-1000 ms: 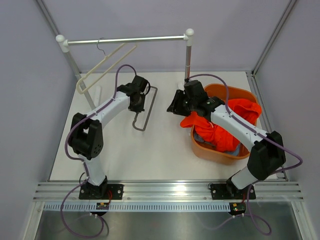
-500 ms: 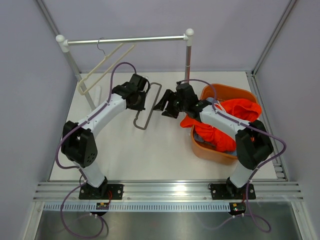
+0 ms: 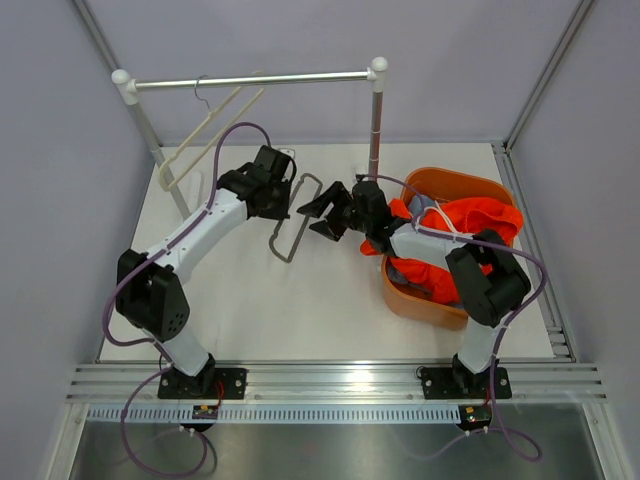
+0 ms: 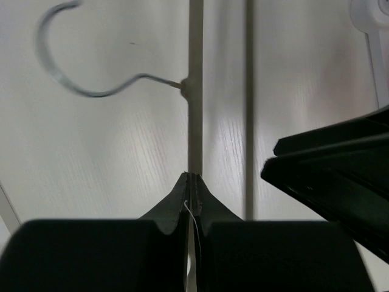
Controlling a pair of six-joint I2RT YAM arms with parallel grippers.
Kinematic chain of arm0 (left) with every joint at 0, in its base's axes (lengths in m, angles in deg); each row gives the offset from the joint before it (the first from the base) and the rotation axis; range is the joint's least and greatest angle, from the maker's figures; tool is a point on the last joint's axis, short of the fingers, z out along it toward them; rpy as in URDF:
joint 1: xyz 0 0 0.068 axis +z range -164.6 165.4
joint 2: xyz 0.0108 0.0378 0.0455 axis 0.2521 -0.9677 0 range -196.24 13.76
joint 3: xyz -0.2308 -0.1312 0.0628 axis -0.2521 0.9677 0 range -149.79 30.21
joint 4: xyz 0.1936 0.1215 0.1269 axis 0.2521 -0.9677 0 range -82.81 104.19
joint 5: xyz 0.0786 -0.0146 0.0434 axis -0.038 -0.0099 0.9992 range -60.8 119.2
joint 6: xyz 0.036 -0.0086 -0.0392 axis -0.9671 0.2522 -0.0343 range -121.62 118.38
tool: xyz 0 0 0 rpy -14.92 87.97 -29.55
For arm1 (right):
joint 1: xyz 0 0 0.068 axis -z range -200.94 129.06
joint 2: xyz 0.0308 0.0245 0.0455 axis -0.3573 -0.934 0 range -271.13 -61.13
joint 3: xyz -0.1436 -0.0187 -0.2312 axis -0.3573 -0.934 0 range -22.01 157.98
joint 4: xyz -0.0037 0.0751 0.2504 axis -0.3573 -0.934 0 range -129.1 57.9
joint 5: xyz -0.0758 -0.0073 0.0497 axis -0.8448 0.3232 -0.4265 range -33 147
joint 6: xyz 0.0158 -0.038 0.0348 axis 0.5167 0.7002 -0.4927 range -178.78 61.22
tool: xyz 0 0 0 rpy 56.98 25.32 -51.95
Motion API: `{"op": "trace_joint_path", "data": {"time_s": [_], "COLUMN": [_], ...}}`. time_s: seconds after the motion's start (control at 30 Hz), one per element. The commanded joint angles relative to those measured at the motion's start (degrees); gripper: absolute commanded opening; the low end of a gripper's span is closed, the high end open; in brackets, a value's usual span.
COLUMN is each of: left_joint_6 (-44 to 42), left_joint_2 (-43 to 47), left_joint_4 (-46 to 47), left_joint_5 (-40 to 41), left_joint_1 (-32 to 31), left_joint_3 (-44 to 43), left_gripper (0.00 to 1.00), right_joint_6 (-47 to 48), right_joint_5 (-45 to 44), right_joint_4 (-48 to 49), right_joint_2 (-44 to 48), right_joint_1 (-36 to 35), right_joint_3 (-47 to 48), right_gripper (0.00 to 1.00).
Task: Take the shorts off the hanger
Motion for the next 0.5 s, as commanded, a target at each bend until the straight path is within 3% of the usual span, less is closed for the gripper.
{"op": "trace_joint_path", "data": {"time_s": [0.0, 0.3, 0.47], "left_joint_6": [0.4, 0.1, 0.0], "left_joint_2": [3.6, 4.7, 3.3], "left_joint_4": [0.7, 1.5, 2.6], "left_joint_5": [-1.7, -2.1, -1.9], "left_joint_1": [-0.2, -0.2, -0.2], "left_joint_3": [-0.4, 2.1, 3.8], "left_gripper": [0.0, 0.0, 0.0], "right_joint_6": [-7.5, -13.3, -7.5], "right_joint_5": [0.6, 0.8, -2.0], "right_joint_4": [11.6, 17.0, 4.5], "right_joint_2": [-3.4, -9.6, -9.3], "right_joint_1": [-0.8, -1.9, -2.8], "right_joint_3": [-0.5, 2.8, 6.9], "right_gripper": [0.74, 0.72, 0.64]}}
